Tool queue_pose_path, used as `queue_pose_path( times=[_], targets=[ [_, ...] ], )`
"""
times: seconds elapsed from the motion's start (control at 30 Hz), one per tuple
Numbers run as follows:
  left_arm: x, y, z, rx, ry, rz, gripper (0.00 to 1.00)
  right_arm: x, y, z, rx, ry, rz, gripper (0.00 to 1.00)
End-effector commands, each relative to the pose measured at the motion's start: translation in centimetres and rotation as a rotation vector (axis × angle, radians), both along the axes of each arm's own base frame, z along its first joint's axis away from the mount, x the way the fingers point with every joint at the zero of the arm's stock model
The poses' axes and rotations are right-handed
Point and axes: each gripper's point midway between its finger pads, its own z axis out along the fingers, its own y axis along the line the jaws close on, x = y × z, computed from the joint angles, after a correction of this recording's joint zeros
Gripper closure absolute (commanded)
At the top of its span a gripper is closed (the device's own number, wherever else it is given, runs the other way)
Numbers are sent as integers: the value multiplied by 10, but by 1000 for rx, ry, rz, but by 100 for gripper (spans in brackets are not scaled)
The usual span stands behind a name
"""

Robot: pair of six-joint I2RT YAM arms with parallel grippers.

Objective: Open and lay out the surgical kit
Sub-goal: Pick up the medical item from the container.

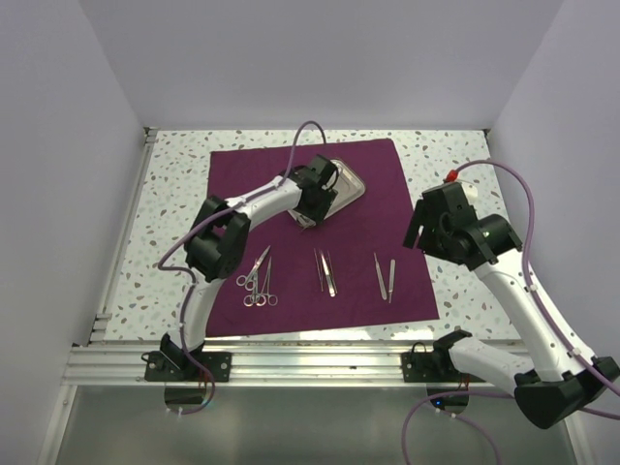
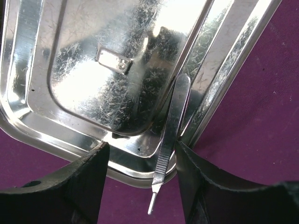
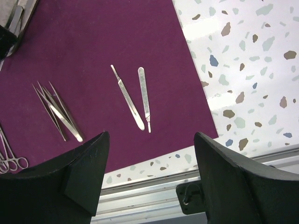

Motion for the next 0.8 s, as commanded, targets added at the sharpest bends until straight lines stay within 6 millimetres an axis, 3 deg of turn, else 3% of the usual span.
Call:
queue_pose_path(
  times=[0.0, 0.13, 0.17, 0.23, 0.33, 0.43, 0.53, 0.63, 0.77],
  targets=[
    [7, 0, -4, -13, 16, -11, 39, 4, 0, 0, 2, -2, -22, 23],
    [1, 0, -15, -26, 64, -18, 55, 8, 1, 0, 0, -2, -22, 23],
    [-2, 2, -20, -23, 81, -18, 65, 8, 2, 1, -1, -3, -20, 23],
    [-9, 3, -27, -28, 112, -23, 76, 9, 1, 0, -7, -2, -22, 23],
    [-20, 3, -37, -44, 158, -33, 84, 10, 1, 0, -9, -2, -26, 23],
    [-30, 7, -50, -40, 204, -34, 100, 10, 1, -2, -11, 2, -23, 23],
    [-35, 5, -50, -60, 223, -36, 100, 10, 2, -3, -7, 2, -24, 23],
    [-28, -2, -36, -96, 191, -32, 100, 11, 2, -3, -1, 0, -24, 23],
    [-11, -17, 0, -178, 124, 21, 100, 13, 3, 0, 3, -10, -24, 23]
  ],
)
